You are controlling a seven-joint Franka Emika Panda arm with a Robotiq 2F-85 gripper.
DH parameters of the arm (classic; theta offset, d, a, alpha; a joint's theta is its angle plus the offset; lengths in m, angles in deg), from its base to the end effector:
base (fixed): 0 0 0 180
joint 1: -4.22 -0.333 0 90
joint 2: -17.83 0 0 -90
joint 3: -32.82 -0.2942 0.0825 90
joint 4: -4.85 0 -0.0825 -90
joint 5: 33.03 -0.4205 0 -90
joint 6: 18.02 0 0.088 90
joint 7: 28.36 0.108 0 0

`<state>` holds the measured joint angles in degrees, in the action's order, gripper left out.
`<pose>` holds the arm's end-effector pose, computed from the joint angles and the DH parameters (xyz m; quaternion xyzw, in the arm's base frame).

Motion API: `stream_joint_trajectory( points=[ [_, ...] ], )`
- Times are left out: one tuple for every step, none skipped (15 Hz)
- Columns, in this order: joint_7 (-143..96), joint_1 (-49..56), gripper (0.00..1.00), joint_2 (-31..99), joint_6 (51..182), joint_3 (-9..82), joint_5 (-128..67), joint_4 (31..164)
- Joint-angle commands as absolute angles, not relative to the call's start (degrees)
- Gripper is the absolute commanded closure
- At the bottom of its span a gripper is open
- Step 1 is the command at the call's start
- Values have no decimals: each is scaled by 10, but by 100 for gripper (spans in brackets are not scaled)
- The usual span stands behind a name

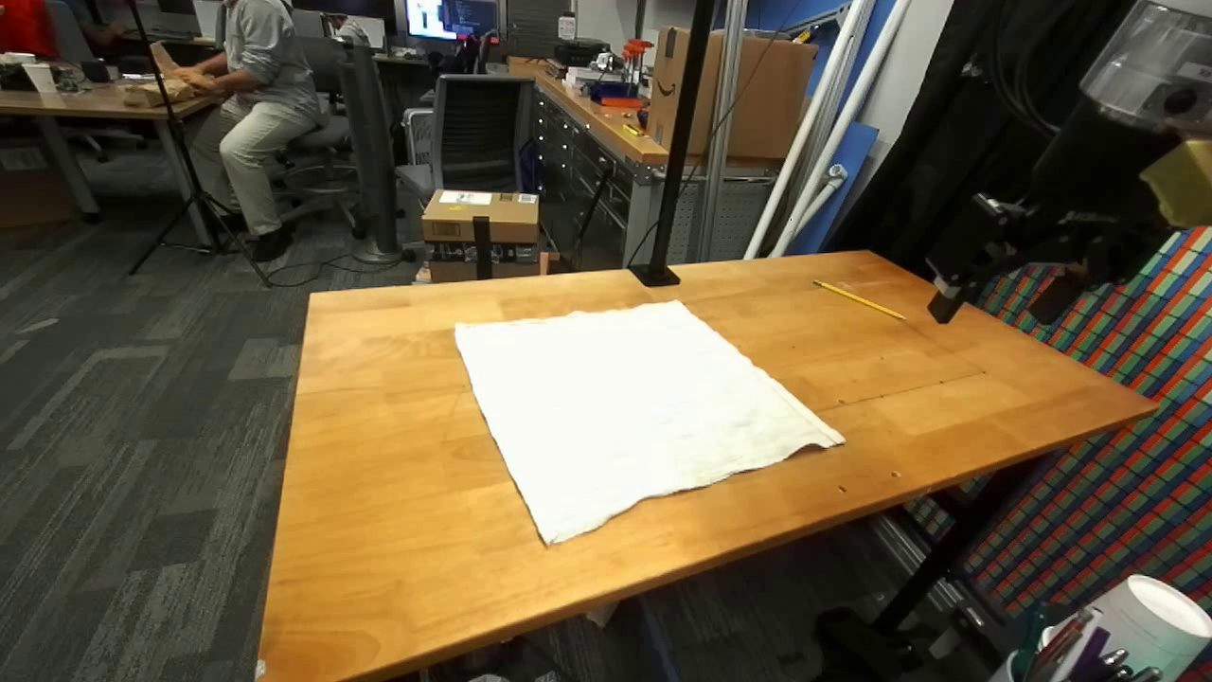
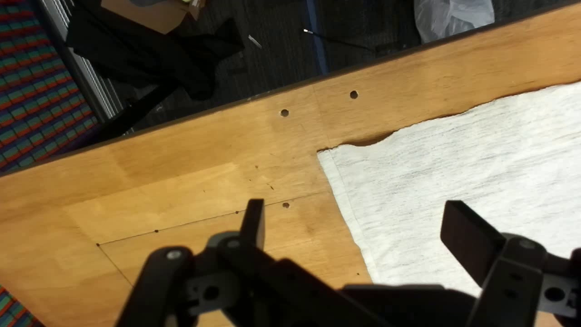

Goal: Fold the cloth on the table

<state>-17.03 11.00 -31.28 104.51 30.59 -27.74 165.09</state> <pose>0.3596 -0.0348 0.4250 0.9861 -0.1218 0.1015 0.0505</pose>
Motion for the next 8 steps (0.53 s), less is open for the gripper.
stream_joint_trajectory(
  points=[
    [-186,83,0,-286,1099,304,-289,1649],
    [-191,77,0,-276,1117,304,-287,1649],
    [-197,70,0,-261,1141,305,-287,1649],
    [-202,64,0,-246,1162,305,-287,1648],
    [-207,60,0,-228,1186,306,-285,1648],
    [-214,56,0,-207,1210,307,-285,1648],
    [-223,53,0,-185,1235,310,-284,1648],
    [-233,53,0,-159,1263,312,-281,1648]
  ],
)
